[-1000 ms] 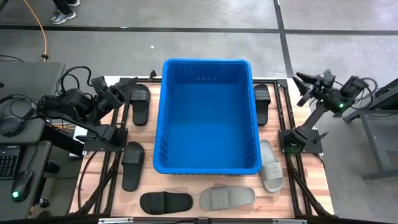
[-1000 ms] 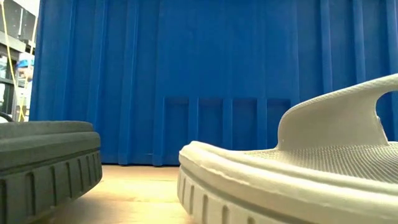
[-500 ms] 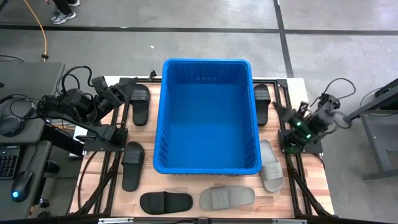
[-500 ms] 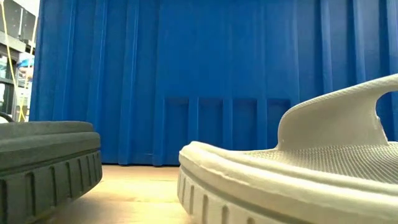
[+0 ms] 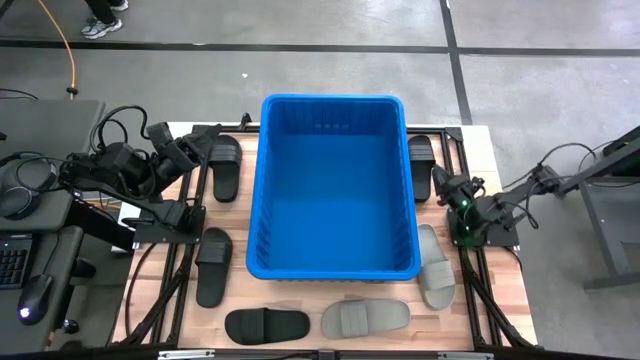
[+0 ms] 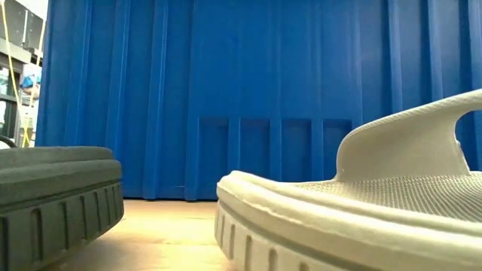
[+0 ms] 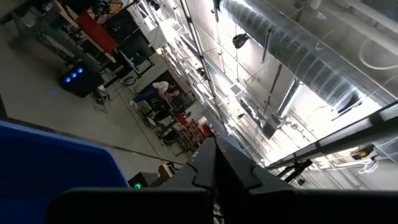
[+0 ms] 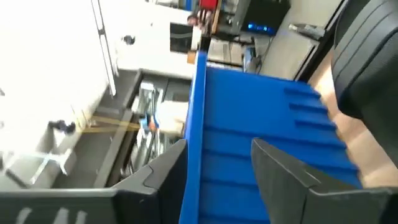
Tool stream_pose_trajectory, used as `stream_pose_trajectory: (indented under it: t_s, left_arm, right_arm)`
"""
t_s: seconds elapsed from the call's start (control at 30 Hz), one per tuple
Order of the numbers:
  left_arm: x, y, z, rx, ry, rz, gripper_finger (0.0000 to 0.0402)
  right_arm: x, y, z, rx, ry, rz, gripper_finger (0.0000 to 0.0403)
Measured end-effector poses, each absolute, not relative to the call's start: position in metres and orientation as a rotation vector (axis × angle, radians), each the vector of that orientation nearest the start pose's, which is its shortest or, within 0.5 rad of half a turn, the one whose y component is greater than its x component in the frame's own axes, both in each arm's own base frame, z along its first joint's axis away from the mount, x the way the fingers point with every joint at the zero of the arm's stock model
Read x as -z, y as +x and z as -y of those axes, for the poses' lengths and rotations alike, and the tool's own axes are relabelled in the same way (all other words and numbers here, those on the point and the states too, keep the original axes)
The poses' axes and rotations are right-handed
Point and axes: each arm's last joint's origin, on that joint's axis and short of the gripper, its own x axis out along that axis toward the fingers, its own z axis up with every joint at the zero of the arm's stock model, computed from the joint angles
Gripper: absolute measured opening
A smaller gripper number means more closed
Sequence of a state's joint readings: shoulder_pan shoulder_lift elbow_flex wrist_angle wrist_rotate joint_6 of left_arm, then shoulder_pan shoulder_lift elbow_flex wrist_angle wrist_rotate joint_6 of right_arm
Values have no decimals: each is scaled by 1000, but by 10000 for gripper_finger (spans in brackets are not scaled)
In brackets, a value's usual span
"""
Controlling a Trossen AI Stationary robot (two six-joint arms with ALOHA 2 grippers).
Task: Pick and place slides into bin
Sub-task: Put the black slipper into the bin
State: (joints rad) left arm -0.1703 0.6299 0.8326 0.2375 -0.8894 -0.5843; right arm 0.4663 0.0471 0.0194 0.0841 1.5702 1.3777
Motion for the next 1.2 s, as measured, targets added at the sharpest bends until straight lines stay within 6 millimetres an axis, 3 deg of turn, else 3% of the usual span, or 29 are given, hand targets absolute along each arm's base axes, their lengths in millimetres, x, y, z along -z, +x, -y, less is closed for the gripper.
stream_pose_trajectory:
  t_s: [0.13,0.3,0.53,0.77,0.87,1.0,1.2]
  left_arm:
    - [-404,115,-3,-581,-777,588,1]
    - [-404,114,-3,-590,-782,595,1]
    - [-404,114,-3,-582,-809,606,1]
    - [-404,114,-4,-589,-812,609,1]
    - [-404,114,-4,-589,-811,608,1]
    - [-404,114,-4,-590,-811,608,1]
    - [-404,114,-4,-590,-810,609,1]
  right_arm:
    - [-184,76,2,953,1231,813,169]
    - [-184,76,8,1022,1190,855,169]
    - [-168,83,12,914,1287,817,170]
    - [-155,85,24,1077,1250,893,157]
    - [-152,89,31,1099,1244,844,158]
    - [-146,96,40,1091,1288,717,167]
    - [-134,100,48,1154,1374,685,204]
